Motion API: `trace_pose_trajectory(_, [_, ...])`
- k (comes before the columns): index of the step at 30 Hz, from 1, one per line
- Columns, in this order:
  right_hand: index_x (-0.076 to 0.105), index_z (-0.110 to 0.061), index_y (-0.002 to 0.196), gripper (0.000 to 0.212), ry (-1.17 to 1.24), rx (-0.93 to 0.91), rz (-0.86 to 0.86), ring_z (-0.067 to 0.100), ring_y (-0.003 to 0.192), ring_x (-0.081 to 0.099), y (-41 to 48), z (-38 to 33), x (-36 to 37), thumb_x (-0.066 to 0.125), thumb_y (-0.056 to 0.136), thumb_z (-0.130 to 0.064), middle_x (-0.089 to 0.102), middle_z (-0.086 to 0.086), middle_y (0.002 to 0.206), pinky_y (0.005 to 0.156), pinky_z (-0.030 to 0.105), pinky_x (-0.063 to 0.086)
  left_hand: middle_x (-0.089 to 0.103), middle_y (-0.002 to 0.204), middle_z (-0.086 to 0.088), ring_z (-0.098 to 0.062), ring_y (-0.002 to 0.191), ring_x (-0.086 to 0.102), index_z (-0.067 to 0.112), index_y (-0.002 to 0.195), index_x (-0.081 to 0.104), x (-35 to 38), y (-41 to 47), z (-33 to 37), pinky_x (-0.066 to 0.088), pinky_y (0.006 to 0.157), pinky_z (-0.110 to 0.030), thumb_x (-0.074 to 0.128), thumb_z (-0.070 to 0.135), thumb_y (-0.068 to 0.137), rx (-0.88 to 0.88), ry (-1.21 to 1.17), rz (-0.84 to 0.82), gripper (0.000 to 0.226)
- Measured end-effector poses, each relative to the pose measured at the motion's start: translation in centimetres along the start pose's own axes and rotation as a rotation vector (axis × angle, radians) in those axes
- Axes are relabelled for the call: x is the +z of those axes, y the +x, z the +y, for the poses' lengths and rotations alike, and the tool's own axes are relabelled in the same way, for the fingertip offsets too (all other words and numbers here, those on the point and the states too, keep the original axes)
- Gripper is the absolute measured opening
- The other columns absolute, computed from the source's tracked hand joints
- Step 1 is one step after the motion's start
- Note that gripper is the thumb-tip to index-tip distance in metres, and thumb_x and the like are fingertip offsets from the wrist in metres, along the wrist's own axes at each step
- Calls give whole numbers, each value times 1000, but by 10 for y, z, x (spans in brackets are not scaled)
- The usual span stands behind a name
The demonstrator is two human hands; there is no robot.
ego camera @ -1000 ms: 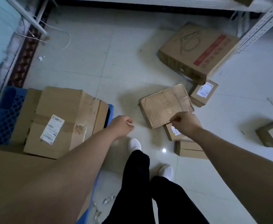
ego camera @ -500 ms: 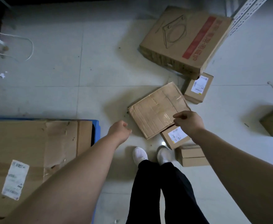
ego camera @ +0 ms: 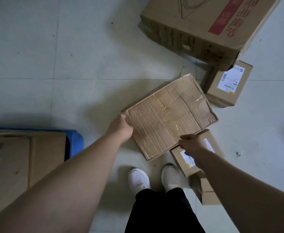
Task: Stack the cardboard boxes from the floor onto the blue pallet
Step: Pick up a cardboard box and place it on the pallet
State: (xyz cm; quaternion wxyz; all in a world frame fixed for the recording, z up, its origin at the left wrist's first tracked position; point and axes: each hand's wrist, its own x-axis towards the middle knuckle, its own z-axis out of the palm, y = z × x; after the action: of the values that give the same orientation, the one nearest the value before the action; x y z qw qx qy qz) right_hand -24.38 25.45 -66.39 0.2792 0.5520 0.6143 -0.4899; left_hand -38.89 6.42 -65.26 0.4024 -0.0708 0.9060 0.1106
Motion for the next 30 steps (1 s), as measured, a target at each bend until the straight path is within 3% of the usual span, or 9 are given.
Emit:
trace_pose_trajectory(4, [60,-12,90,4,120,205,-131,20,69,52,27,26,36,62,87,-14,56,9,85,63,31,45,39,148,-10,-33,134,41,18,147,34,16,49,14,36,110,-39,63,28,89,72,58,84,66])
trace_pose_trajectory(6, [62,-11,90,12,180,268,-147,19,67,49,38,34,52,66,85,-21,54,9,83,62,32,43,28,155,-8,-33,139,33,19,151,26,21,67,20,32,114,-39,61,30,91,104,80,68,71])
trace_pose_trajectory(11, [61,-12,89,13,439,344,-83,27,96,56,49,39,77,63,92,-24,61,18,119,98,43,47,22,160,-6,-28,145,26,16,155,13,34,92,23,25,117,-35,57,30,95,149,98,-36,76])
trace_pose_trajectory(13, [60,-9,101,19,499,337,-76,25,101,56,50,38,82,61,93,-26,59,18,126,89,37,47,23,159,-8,-29,143,27,17,155,13,36,94,19,26,116,-36,55,33,95,157,143,-49,75])
trace_pose_trajectory(16, [54,-8,122,41,509,325,-70,19,89,53,42,37,84,65,90,-33,60,10,113,72,32,44,26,155,-9,-33,139,29,21,154,18,34,90,7,31,113,-44,56,44,91,141,226,-63,77])
trace_pose_trajectory(20, [47,-15,127,47,511,286,-16,18,97,54,18,39,74,68,88,-31,58,6,116,83,35,46,37,145,-11,-36,132,36,25,148,33,14,65,-6,33,109,-38,57,51,88,101,201,-48,69])
trace_pose_trajectory(24, [36,-34,139,62,574,282,-28,23,121,47,-22,24,61,69,87,-34,49,-4,131,103,52,40,47,135,-9,-34,123,46,31,140,41,-13,22,-23,39,106,-37,62,52,84,13,30,-83,63])
trace_pose_trajectory(27, [43,-35,134,54,645,222,-60,23,110,55,-56,4,47,69,87,-31,57,-3,124,89,45,52,59,121,-3,-27,107,59,27,130,43,-41,-21,-32,48,97,-39,68,41,84,-55,-288,-130,54])
trace_pose_trajectory(30, [45,-36,126,44,563,160,-130,25,99,57,-96,-19,26,67,88,-33,59,-1,112,78,42,53,57,113,0,-24,101,59,27,132,40,-74,-66,-39,48,93,-35,67,41,86,-96,-342,-130,56])
